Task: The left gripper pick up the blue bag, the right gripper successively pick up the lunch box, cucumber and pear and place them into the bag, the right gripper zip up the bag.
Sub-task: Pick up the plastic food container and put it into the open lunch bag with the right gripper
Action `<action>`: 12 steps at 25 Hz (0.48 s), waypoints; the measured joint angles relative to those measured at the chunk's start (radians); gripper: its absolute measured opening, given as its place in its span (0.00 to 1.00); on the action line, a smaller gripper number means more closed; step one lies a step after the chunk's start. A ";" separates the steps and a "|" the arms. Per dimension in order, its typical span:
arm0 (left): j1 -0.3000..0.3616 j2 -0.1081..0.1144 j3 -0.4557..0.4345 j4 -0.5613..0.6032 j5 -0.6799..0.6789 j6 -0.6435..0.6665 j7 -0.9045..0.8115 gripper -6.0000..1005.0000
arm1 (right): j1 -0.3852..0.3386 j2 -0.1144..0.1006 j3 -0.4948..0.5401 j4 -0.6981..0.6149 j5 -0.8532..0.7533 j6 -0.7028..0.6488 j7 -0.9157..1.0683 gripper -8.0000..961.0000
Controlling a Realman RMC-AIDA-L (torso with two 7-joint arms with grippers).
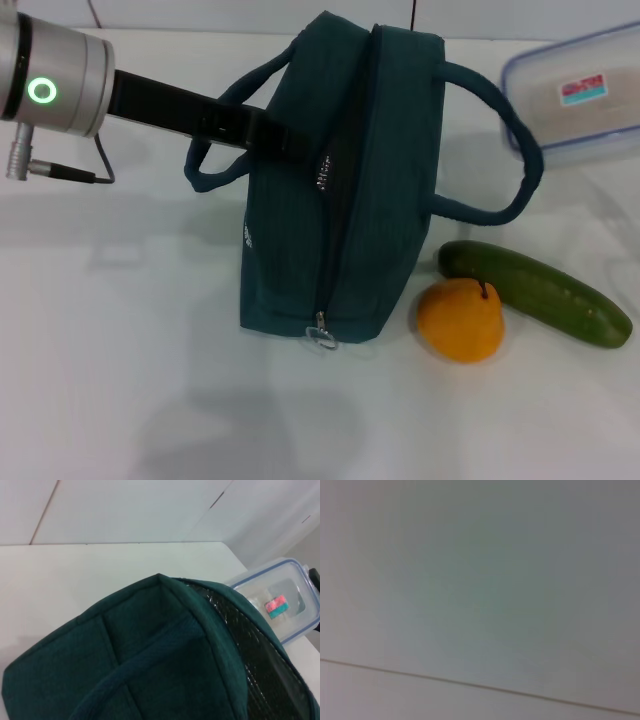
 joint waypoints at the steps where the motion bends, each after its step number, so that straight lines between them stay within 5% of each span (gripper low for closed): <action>1: 0.000 0.000 0.000 0.000 0.000 0.000 0.000 0.04 | -0.006 0.000 0.000 -0.002 0.005 0.000 0.000 0.10; 12: 0.001 0.001 0.001 -0.002 0.000 0.000 0.001 0.04 | -0.034 -0.006 0.000 -0.004 0.036 -0.016 0.013 0.10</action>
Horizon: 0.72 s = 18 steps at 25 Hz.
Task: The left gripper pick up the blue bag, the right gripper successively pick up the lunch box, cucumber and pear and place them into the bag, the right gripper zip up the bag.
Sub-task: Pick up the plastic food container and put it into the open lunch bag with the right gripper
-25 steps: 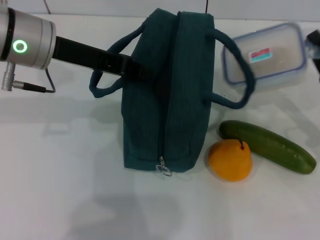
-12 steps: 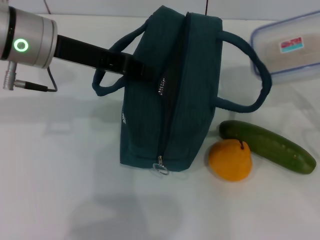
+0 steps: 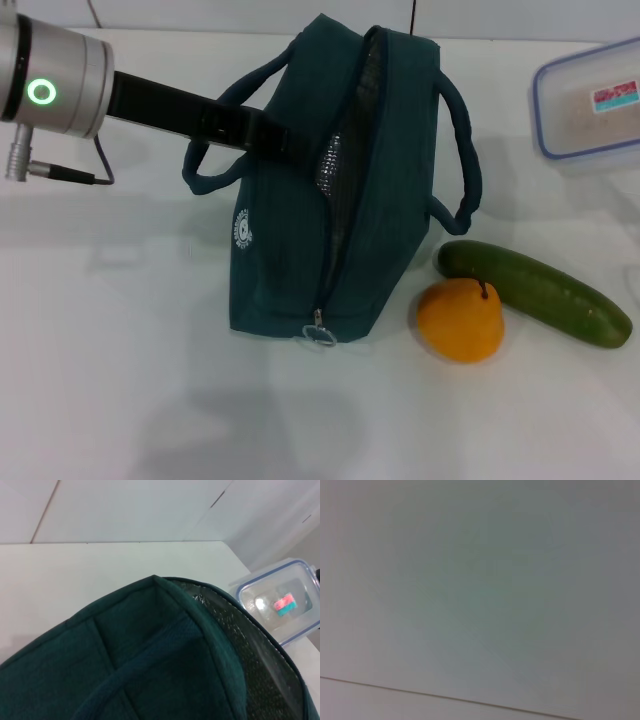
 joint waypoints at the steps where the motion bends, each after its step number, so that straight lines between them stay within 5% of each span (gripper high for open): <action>1: 0.000 0.000 0.000 0.000 0.000 0.000 0.000 0.04 | 0.000 0.000 0.000 0.000 0.000 0.000 0.000 0.10; 7: -0.005 0.000 0.002 -0.003 0.000 0.000 0.000 0.04 | 0.047 0.007 0.000 0.000 0.017 -0.040 0.026 0.10; 18: -0.020 0.000 0.029 -0.007 0.008 -0.004 0.002 0.04 | 0.241 0.020 -0.002 0.012 0.024 -0.096 0.053 0.10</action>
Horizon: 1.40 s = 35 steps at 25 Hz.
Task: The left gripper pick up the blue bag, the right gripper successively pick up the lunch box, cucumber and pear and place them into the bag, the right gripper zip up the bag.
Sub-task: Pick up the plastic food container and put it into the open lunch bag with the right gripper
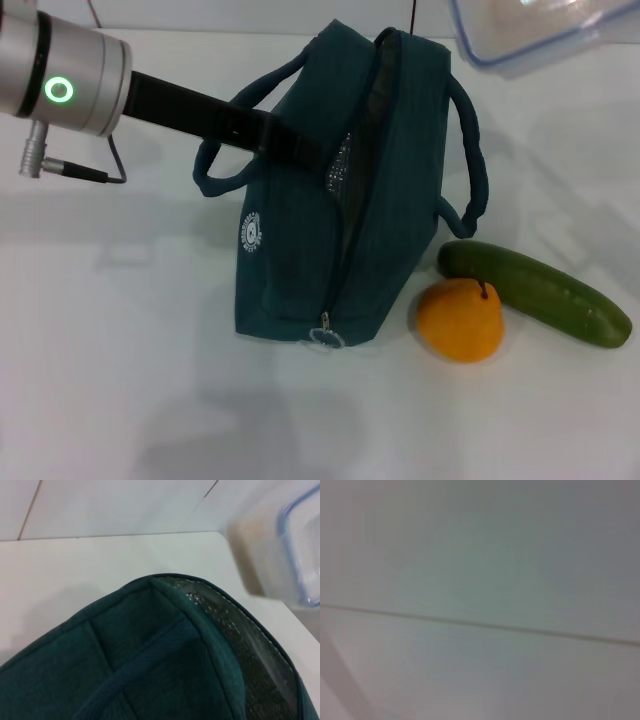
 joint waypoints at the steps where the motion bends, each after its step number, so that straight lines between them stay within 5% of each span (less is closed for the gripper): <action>1: 0.000 0.000 0.001 0.000 0.000 0.000 0.000 0.04 | 0.023 0.000 -0.001 0.006 0.000 -0.003 0.000 0.10; 12: -0.043 -0.002 0.002 -0.072 -0.004 -0.006 0.031 0.04 | 0.170 0.000 -0.062 0.053 -0.008 0.058 -0.041 0.10; 19: -0.033 -0.002 -0.007 -0.073 -0.005 -0.040 0.039 0.04 | 0.130 0.000 -0.172 0.080 -0.009 0.160 -0.065 0.10; 35: -0.027 -0.002 -0.009 -0.074 -0.005 -0.068 0.038 0.04 | 0.093 0.000 -0.239 0.058 -0.061 0.210 -0.085 0.10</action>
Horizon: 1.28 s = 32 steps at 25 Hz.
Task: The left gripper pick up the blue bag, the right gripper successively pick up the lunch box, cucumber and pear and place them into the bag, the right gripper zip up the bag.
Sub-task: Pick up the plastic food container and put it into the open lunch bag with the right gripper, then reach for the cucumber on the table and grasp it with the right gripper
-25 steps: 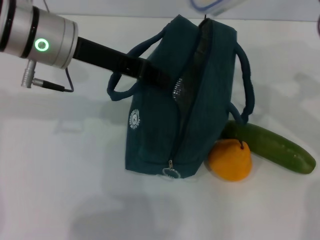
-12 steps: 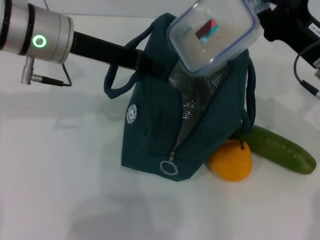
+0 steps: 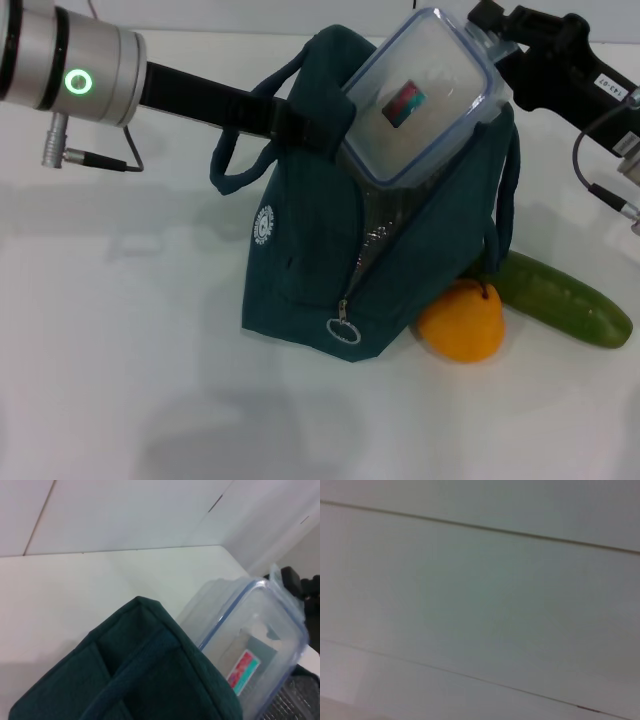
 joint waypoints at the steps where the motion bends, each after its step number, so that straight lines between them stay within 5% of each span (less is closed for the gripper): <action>1: 0.000 0.000 0.000 0.000 0.000 0.000 0.000 0.04 | 0.000 0.000 0.001 -0.001 0.003 0.002 -0.001 0.10; 8: 0.000 0.000 0.000 0.000 0.000 0.000 0.000 0.04 | -0.008 0.000 0.006 -0.013 0.015 0.015 0.018 0.24; 18: 0.012 0.000 -0.001 0.000 0.003 -0.022 0.014 0.04 | -0.172 -0.020 -0.003 -0.259 0.024 -0.015 -0.010 0.68; 24: 0.027 0.000 -0.003 0.000 -0.001 -0.024 0.021 0.04 | -0.221 -0.070 -0.006 -0.382 -0.147 -0.017 -0.128 0.81; 32: 0.037 -0.003 -0.003 0.000 -0.006 -0.035 0.023 0.04 | -0.174 -0.150 -0.006 -0.541 -0.554 -0.016 -0.139 0.91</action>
